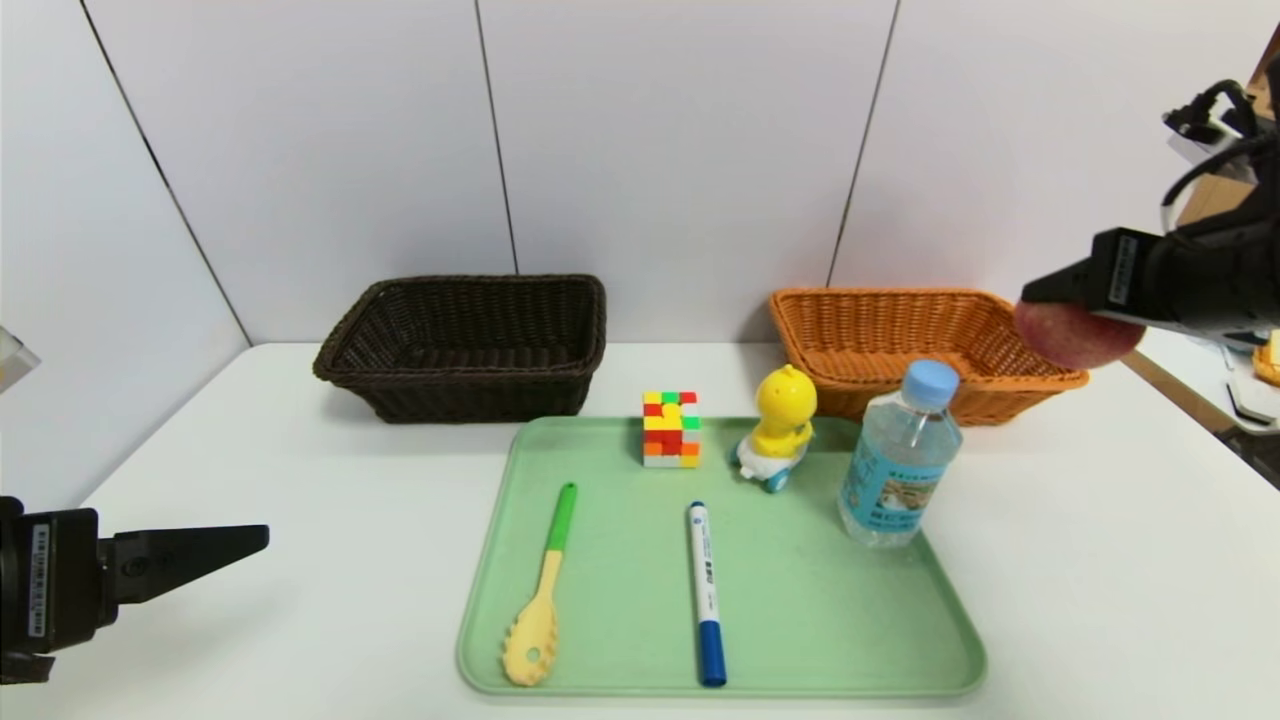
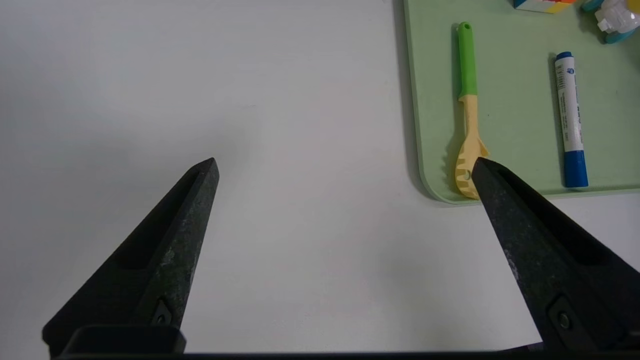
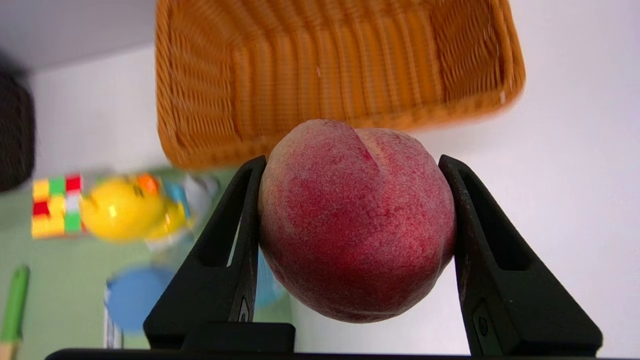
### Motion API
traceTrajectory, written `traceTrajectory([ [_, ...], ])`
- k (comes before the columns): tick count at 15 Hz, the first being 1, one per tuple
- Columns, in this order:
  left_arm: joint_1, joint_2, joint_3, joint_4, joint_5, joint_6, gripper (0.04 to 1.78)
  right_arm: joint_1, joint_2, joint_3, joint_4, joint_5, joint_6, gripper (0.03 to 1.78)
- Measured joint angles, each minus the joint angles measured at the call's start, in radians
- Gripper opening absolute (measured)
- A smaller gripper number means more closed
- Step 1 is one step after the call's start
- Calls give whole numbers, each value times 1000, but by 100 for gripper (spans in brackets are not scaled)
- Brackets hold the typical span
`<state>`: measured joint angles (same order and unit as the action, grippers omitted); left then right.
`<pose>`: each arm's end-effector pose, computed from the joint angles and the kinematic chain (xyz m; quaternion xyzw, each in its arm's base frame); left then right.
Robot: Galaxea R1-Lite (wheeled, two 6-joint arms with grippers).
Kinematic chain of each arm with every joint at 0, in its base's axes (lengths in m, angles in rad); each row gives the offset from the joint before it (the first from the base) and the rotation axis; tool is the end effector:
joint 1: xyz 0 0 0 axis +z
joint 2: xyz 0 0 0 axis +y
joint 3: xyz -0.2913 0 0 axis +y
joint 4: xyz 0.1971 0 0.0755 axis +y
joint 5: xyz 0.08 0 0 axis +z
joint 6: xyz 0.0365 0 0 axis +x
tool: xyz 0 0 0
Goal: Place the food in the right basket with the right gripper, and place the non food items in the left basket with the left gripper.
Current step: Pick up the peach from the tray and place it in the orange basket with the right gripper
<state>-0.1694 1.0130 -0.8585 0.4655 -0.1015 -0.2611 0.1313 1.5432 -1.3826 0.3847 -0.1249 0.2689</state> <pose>0.1441 -0.0284 0.2238 -0.1126 0.3190 -0.0878 0.9369 0.2960 0.0345 0.2739 0.0950 0.2651 -0.0327 0.9590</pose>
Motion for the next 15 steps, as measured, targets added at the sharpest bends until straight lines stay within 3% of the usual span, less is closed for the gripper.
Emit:
traceTrajectory([
  [9, -1, 24, 8, -27, 0, 1, 178, -10, 483, -280, -222, 3, 11, 105],
  [15, -1, 53, 15, -27, -1, -1, 178, -9, 658, -398, -240, 3, 12, 105],
])
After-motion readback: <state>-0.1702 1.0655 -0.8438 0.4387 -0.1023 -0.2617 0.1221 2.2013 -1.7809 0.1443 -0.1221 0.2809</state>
